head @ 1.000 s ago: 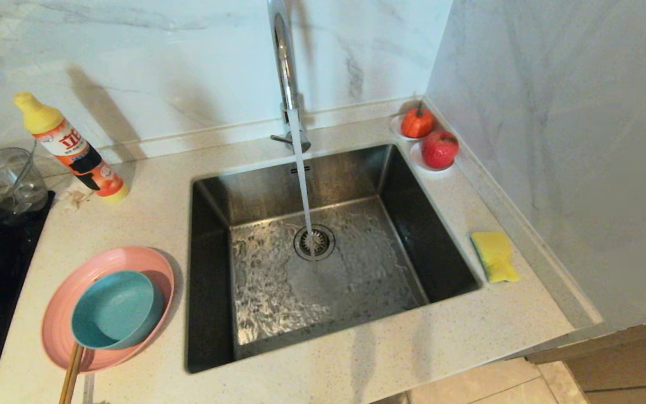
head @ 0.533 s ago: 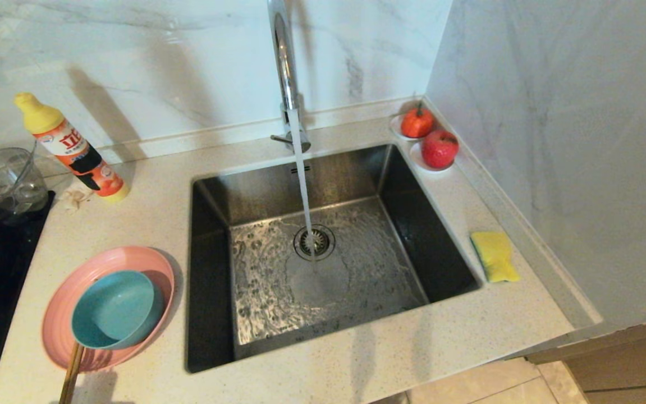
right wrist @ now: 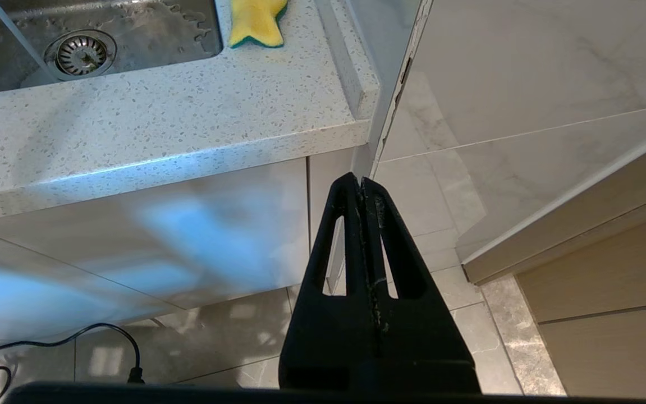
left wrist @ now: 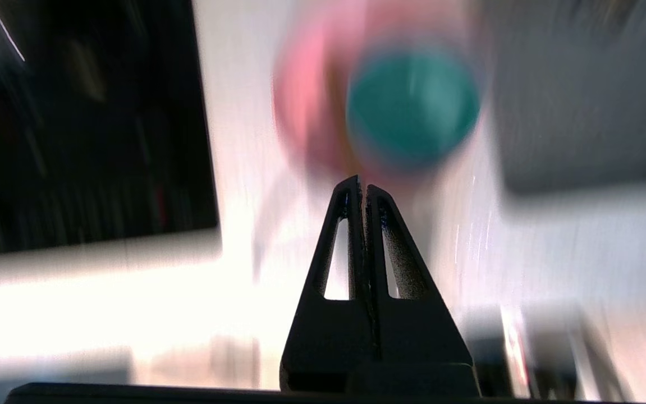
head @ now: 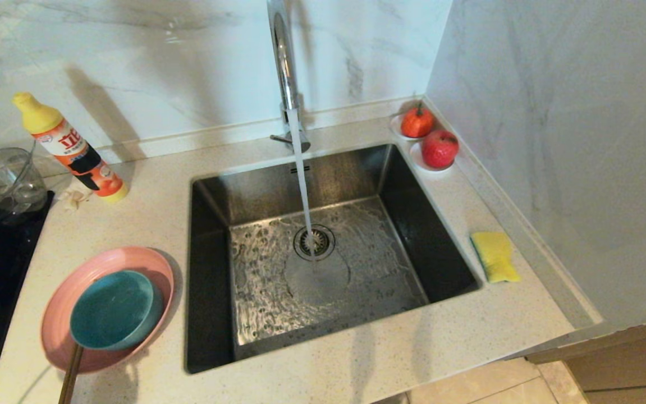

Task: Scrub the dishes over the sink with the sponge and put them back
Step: Rinse the chopsticks

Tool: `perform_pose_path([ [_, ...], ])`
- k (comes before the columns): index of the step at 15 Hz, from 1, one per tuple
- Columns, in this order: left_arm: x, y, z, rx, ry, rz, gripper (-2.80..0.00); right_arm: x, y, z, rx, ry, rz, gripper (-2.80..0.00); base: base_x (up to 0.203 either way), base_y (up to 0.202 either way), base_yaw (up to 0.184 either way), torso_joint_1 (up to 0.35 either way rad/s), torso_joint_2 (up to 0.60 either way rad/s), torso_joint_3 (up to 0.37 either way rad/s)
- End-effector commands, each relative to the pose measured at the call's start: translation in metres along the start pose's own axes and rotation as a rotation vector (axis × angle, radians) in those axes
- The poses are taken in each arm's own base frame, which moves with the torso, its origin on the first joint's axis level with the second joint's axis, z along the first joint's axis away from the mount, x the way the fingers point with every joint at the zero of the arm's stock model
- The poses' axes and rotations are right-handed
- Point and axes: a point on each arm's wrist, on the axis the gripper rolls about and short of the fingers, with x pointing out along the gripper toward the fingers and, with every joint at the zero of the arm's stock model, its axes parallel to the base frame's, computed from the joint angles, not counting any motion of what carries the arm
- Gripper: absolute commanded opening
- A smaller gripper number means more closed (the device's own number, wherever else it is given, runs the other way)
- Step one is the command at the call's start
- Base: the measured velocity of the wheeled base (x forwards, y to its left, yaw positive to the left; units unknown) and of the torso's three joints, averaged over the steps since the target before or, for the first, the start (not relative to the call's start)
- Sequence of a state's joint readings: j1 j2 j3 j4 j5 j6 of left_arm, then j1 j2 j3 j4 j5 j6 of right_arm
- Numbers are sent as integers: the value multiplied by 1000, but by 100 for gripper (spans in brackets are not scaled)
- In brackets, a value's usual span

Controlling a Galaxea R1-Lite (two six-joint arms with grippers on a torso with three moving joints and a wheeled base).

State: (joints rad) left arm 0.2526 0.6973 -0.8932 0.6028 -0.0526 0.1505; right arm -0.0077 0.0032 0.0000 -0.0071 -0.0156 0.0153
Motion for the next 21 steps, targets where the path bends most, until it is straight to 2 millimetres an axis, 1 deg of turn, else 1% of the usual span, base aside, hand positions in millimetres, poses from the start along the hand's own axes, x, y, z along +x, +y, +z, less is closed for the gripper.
perform_pose_path([
  [1,35,8,6,-89,457,-16,-280,0,0,0,0,0,0,-280,0,0,0,0,0,0],
  [4,57,14,6,-133,599,-43,-280,0,0,0,0,-1,0,-280,0,0,0,0,0,0],
  [7,82,15,-8,-162,696,-58,-280,0,0,0,0,0,0,-280,0,0,0,0,0,0],
  [10,106,17,-23,-201,699,-39,-280,0,0,0,0,1,0,-280,0,0,0,0,0,0],
  [11,112,18,-25,-212,718,-37,0,0,0,0,0,-1,0,-280,0,0,0,0,0,0],
  [13,117,19,-26,-262,740,-25,0,0,0,0,0,1,0,-280,0,0,0,0,0,0],
  [14,117,19,-24,-296,735,-14,0,0,0,0,0,-1,0,-280,0,0,0,0,0,0],
  [16,116,18,-26,-306,743,-12,0,0,0,0,0,1,0,-280,0,0,0,0,0,0],
  [18,115,17,-32,-311,798,-24,0,0,0,0,0,-1,0,-280,0,0,0,0,0,0],
  [21,121,15,-44,-346,881,-34,0,0,0,0,0,-1,0,-280,0,0,0,0,0,0],
])
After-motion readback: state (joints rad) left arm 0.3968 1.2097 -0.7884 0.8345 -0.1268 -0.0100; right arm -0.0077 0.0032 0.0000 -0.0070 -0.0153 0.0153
